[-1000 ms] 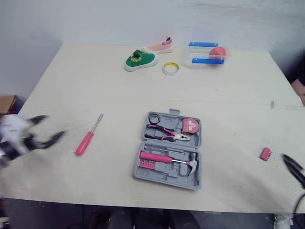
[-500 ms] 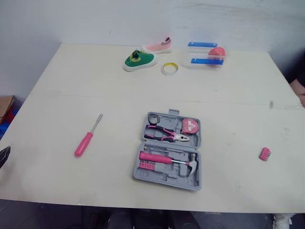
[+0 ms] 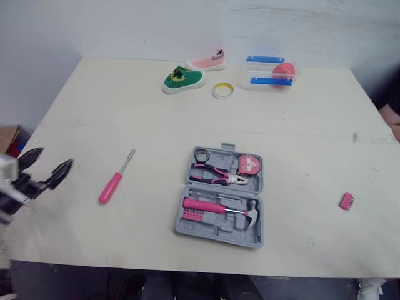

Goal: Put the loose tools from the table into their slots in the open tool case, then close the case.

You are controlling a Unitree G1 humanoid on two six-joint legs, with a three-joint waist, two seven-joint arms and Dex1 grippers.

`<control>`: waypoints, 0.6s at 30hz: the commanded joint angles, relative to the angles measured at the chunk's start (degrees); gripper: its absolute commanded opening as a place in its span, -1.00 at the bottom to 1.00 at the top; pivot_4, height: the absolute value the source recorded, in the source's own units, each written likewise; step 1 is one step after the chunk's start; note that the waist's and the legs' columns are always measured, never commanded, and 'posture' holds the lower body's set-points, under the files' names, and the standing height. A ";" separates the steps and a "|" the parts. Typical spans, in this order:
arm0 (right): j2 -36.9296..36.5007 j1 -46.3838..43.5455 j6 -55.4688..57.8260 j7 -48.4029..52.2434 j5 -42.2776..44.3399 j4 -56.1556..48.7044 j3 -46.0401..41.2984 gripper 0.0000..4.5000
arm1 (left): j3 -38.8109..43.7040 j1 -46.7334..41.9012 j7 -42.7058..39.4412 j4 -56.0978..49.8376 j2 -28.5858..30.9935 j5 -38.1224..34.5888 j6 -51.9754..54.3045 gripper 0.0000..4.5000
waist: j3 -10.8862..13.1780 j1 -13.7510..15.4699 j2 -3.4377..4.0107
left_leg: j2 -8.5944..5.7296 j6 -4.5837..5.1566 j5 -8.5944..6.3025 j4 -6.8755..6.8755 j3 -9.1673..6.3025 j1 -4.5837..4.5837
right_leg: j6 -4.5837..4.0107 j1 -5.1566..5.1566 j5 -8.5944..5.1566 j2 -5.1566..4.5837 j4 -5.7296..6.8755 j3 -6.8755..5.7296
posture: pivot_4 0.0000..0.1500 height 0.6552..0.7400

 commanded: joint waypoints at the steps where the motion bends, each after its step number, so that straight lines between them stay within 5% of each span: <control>1: 1.07 -1.77 10.78 -11.51 1.51 -7.91 2.20 1.00 | -3.24 -2.89 -1.06 -8.46 0.68 -4.14 5.36 0.98 | 0.01 0.12 0.03 | -0.01 0.01 0.01 0.00 0.00 0.00 | 0.01 0.00 0.01 0.01 0.00 0.00 | 1.00 1.00; 9: 4.95 -13.57 23.32 -28.54 -2.80 -14.07 11.05 1.00 | -17.62 -10.06 -4.62 -25.14 -2.71 -11.49 16.51 0.98 | 0.05 0.22 0.10 | 0.12 0.21 0.29 0.13 0.40 -0.50 | 0.00 -0.81 -0.03 0.31 0.24 0.17 | 1.00 1.00; 18: 9.11 -20.16 34.15 -41.95 -8.25 -13.42 12.08 1.00 | -25.37 -9.93 -7.26 -30.79 -4.88 -10.21 17.58 0.98 | 0.08 -0.26 0.14 | 0.10 0.06 0.53 0.20 0.51 -0.39 | 0.09 -0.99 -0.08 0.40 0.71 0.46 | 1.00 1.00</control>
